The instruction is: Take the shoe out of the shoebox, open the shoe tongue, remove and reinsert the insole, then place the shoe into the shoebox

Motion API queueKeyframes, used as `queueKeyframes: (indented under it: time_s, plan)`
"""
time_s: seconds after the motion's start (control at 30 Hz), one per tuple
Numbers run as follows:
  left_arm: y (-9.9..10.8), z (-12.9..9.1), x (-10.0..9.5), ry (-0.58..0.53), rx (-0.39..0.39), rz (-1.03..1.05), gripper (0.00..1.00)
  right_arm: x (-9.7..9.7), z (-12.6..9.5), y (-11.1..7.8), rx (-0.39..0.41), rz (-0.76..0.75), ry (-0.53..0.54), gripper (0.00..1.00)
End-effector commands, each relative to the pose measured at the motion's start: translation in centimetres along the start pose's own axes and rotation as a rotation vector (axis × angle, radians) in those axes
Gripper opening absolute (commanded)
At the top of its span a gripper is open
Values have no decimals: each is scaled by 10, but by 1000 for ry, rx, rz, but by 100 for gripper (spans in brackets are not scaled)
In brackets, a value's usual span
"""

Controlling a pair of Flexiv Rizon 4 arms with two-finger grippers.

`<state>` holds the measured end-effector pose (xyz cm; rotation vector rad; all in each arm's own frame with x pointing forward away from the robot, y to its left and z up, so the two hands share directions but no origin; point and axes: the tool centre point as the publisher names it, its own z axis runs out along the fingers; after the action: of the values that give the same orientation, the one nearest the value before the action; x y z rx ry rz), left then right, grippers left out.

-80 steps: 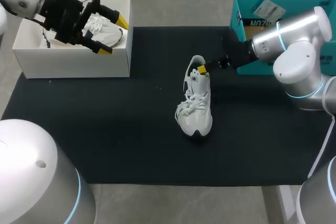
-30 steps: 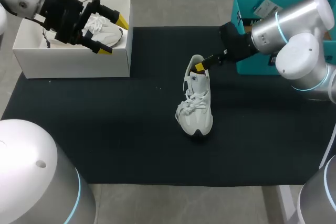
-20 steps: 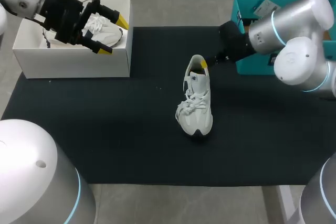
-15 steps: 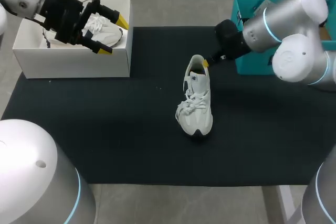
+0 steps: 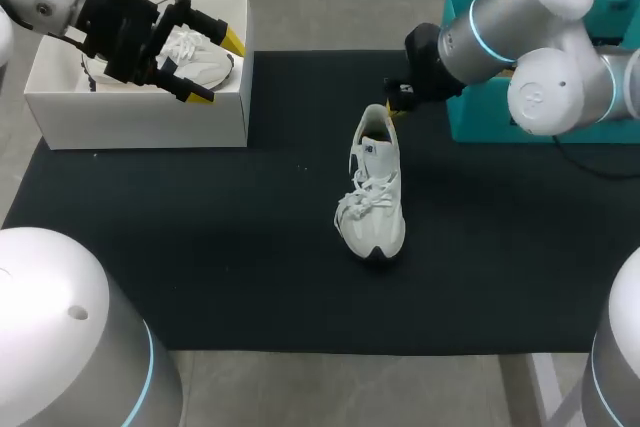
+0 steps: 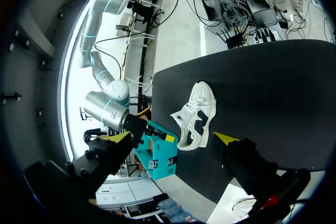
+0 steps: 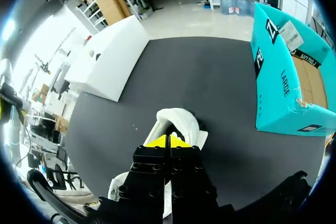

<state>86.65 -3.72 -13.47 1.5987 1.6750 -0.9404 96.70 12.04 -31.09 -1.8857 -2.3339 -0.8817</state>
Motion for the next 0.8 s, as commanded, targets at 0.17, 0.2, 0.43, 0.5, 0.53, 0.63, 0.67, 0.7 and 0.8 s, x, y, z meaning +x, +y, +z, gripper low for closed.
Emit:
queueKeyframes:
  time_s: [0.17,0.2,0.43,0.5,0.53,0.63,0.67,0.7,0.8]
  plan:
    - [0,0,-1,4,0,0,100,17,13,13,32,50,-137,0]
    - [0,0,-1,4,0,0,100,18,15,13,33,48,-148,0]
    - [0,0,-1,4,0,0,100,24,23,3,81,41,-264,0]
    - [0,0,-1,4,0,0,100,22,23,0,83,52,-288,0]
    - [0,0,-1,4,0,0,100,21,22,-1,73,55,-297,0]
    - [0,0,-1,4,0,0,100,21,22,-1,73,55,-297,0]
    - [0,0,-1,4,0,0,100,21,22,-1,73,55,-297,0]
    - [0,0,-1,4,0,0,100,21,22,-1,73,55,-297,0]
    - [0,0,-1,4,0,0,100,21,22,-1,73,55,-297,0]
